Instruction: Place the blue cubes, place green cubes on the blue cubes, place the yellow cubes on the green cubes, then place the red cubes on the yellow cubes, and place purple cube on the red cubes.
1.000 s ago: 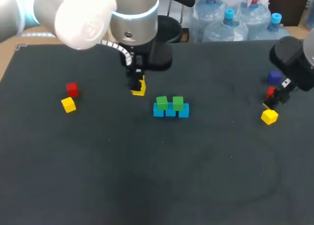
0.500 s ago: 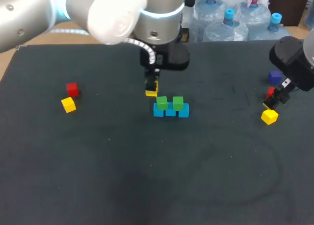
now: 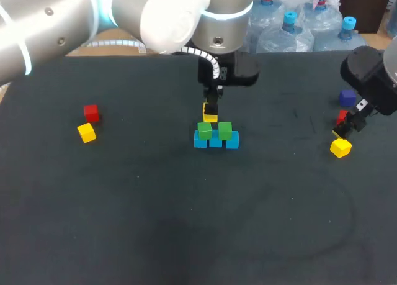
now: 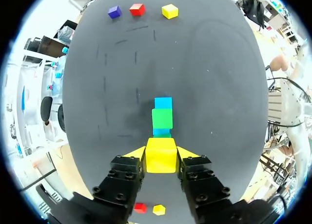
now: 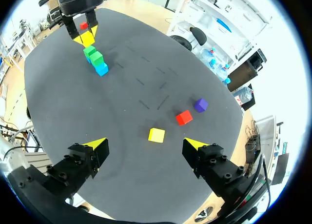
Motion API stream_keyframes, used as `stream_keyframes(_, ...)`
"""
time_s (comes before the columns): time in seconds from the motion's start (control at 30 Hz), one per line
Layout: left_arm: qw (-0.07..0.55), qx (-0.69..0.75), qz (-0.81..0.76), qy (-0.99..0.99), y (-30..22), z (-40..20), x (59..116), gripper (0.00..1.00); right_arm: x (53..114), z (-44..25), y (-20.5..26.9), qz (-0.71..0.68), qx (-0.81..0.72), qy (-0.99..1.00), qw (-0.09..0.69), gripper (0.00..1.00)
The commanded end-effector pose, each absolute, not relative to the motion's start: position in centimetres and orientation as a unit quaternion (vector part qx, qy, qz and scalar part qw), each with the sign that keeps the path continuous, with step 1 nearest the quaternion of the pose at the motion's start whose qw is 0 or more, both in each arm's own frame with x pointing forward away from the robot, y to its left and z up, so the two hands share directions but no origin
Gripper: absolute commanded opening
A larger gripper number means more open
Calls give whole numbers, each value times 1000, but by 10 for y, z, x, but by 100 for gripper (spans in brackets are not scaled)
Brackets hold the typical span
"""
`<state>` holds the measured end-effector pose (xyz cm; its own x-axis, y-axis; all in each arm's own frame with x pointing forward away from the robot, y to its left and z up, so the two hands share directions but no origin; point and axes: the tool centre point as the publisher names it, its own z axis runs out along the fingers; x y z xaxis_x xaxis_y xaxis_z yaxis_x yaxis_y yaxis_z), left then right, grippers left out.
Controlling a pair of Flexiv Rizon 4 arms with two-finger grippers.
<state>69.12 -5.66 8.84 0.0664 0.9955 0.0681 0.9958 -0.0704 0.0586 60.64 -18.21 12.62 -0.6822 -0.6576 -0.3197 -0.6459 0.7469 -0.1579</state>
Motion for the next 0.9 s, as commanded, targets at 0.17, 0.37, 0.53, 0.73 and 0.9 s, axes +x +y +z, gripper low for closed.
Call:
stream_keyframes(0.17, 21, -731, -40, -681, -62, 81, 696, 0, 606, 125, -182, -17, -354, 917, 183, 100)
stream_keyframes(0.37, 27, -720, -38, -692, -61, 77, 699, 0, 606, 125, -182, -17, -354, 917, 183, 100)
stream_keyframes(0.53, 33, -712, -34, -700, -63, 73, 700, 0, 606, 125, -182, -17, -354, 917, 183, 100)
stream_keyframes(0.73, 37, -708, -31, -705, -67, 69, 700, 0, 606, 125, -182, -17, -354, 917, 183, 100)
stream_keyframes(0.9, 40, -707, -30, -705, -68, 67, 699, 0, 606, 125, -182, -17, -354, 917, 183, 100)
